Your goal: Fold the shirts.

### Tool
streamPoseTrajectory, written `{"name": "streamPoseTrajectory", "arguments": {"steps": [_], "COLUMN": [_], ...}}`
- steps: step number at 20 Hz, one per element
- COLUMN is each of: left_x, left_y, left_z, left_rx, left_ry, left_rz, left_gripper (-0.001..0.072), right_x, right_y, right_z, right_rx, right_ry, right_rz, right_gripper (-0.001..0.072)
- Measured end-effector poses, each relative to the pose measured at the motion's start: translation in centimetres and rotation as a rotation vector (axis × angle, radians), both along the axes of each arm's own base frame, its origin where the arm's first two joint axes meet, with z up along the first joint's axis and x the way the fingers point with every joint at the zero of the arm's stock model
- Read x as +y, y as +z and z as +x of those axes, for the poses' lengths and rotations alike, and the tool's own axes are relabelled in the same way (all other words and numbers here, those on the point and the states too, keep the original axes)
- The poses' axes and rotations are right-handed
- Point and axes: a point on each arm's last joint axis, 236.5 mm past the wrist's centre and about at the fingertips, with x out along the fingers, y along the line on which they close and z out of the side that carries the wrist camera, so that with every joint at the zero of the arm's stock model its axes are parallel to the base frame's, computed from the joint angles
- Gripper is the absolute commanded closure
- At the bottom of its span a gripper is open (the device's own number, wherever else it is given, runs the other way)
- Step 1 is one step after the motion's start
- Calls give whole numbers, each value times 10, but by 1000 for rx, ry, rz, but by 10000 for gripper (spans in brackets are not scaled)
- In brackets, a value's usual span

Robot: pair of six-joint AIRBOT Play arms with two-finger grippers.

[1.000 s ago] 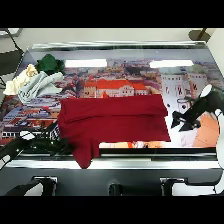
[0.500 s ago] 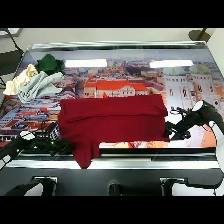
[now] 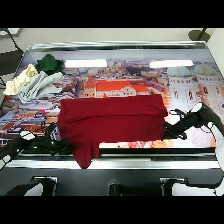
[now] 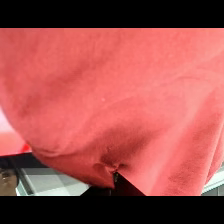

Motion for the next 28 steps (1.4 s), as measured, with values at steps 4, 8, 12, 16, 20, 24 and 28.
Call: {"name": "streamPoseTrajectory", "arguments": {"steps": [4,8,12,16,20,24,28], "left_x": [13,19,29,38,50,59,63], "left_y": [8,64,118,136,124,107,91], "left_z": [22,68,117,159,201,239,266], "left_rx": [-100,-270,-410,-456,-430,-406,-389], "left_ry": [-44,-83,-64,-43,-16,2,11], "left_rz": [58,84,124,143,146,142,136], "left_gripper": [677,679,679,679,679,678,677], "right_x": [-7,-16,-23,-17,-9,-4,-5], "right_y": [6,40,78,96,91,74,56], "right_z": [15,49,86,137,185,216,229], "right_rx": [-79,-208,-327,-456,-520,-532,-529], "right_ry": [21,27,18,45,58,49,33], "right_rz": [-33,-66,-96,-133,-166,-173,-178], "right_gripper": [673,674,674,674,674,673,671]}}
